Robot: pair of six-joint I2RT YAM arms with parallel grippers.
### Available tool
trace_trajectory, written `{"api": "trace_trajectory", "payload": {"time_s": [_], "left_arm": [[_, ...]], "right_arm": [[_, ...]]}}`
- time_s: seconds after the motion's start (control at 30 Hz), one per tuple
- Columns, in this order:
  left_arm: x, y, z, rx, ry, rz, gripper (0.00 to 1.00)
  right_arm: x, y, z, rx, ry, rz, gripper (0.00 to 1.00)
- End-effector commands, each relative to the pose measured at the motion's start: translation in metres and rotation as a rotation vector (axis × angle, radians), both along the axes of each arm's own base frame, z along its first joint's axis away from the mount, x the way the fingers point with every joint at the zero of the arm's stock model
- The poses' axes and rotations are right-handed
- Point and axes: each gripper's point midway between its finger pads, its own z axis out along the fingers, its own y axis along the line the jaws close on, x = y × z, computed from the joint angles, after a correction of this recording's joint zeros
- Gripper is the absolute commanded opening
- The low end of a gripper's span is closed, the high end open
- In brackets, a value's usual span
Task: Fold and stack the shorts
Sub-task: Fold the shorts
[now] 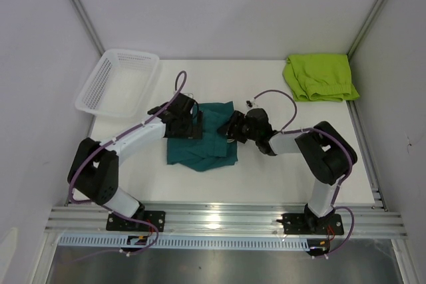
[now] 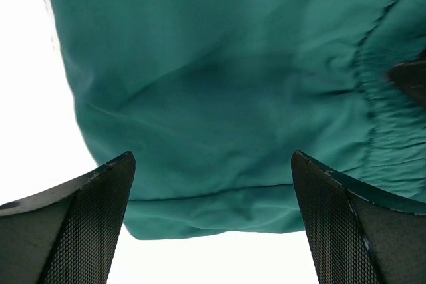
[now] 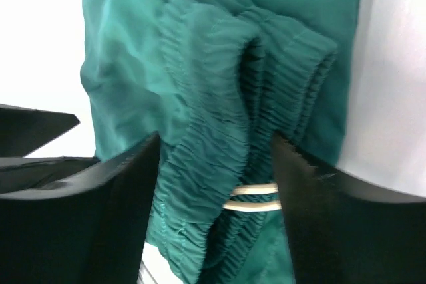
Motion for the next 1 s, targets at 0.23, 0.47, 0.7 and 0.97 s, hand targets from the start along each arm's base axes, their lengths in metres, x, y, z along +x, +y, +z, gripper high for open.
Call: {"api": "trace_trajectory", "payload": {"time_s": [0.23,0.47,0.7,0.97], "left_arm": [[0.004,-0.003,-0.007,0.006,-0.053,0.012,0.99],[-0.001,-0.002,-0.004,-0.008,-0.061,0.002,0.99],[-0.002,-0.014,0.014,-0.088,-0.103,-0.045,0.99],[-0.014,-0.017,-0.01,-0.071,-0.072,-0.08,0.99]], "right_arm": [[-0.004,-0.023,0.046,0.125,-0.052,0.14,0.78],[-0.008,-0.038,0.057,0.11,-0.08,0.146,0.79],[-0.008,-0.065,0.04,0.097,-0.048,0.112,0.8],[-0.013,-0.066,0.024,0.136,-0.027,0.139,0.91]]}}
